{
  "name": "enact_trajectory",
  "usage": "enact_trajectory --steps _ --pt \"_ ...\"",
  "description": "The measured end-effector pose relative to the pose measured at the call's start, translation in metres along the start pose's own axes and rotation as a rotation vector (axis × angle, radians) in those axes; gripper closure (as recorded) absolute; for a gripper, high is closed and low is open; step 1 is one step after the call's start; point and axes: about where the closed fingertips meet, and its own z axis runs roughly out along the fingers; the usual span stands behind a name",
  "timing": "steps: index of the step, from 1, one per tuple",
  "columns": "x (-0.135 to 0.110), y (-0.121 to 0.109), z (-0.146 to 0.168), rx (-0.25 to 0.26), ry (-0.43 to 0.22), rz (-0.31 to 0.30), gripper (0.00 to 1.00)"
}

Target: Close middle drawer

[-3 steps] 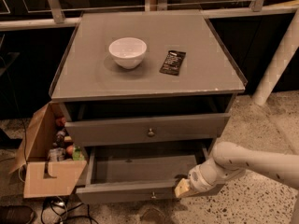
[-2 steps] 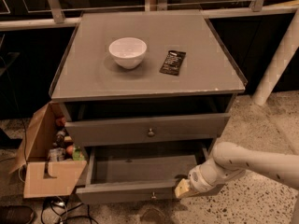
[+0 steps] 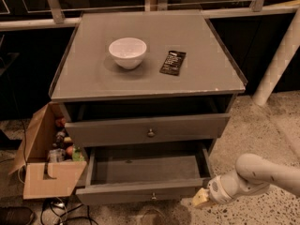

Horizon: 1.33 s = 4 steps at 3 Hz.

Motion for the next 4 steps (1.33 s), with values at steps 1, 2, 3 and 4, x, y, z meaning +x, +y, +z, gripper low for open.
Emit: enact_trajectory --steps 1,2,3,4 --pt "0.001 -0.002 -0.001 0.000 -0.002 0.005 1.00" --pt "-0.013 0.006 0.022 -0.017 0.003 0.034 1.00" --pt "-0.033 0.013 0.040 -0.026 -0.012 0.061 1.00" --pt "-0.046 0.018 0.050 -0.035 -0.025 0.077 1.00"
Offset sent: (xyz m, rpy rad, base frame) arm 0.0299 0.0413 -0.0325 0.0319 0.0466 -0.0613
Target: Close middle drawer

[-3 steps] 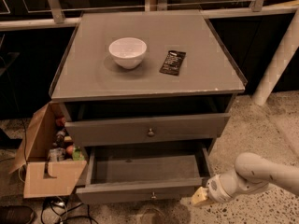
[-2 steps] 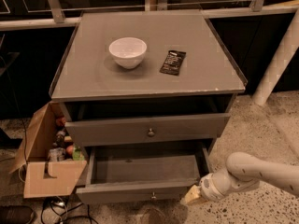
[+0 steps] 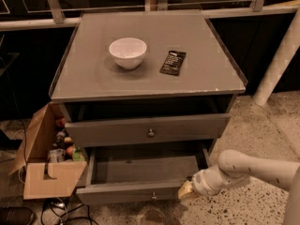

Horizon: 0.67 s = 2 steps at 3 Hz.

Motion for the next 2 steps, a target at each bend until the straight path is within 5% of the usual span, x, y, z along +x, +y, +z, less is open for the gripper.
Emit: enact_trajectory --steps 2 --pt "-0.0099 0.0084 0.0029 -0.015 -0.022 0.003 1.00"
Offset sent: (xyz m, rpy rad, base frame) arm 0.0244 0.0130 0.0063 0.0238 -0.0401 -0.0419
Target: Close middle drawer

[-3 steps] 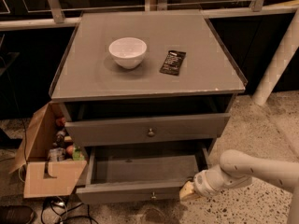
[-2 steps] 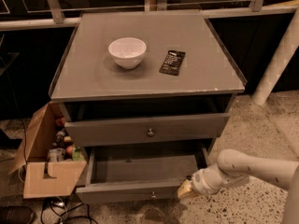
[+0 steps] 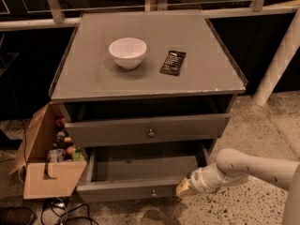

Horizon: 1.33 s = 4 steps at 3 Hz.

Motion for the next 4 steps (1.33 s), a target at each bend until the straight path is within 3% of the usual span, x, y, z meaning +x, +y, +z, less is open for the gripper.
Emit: enact_trajectory --steps 2,4 --pt "-0.031 0.028 -0.001 -0.069 -0.040 -0.017 1.00" --pt "-0.039 0.027 -0.001 -0.084 -0.056 0.014 1.00"
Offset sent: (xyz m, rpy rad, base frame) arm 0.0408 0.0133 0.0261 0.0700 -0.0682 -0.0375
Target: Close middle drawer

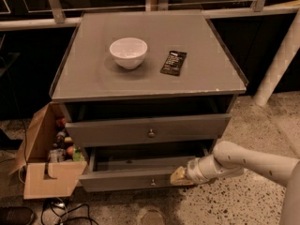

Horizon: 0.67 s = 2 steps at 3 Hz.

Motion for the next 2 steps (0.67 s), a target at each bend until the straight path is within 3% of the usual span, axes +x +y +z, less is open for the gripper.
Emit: enact_trajectory --steps 2 --pt "-0.033 0.006 -0.007 -0.063 -0.082 0.069 1.00"
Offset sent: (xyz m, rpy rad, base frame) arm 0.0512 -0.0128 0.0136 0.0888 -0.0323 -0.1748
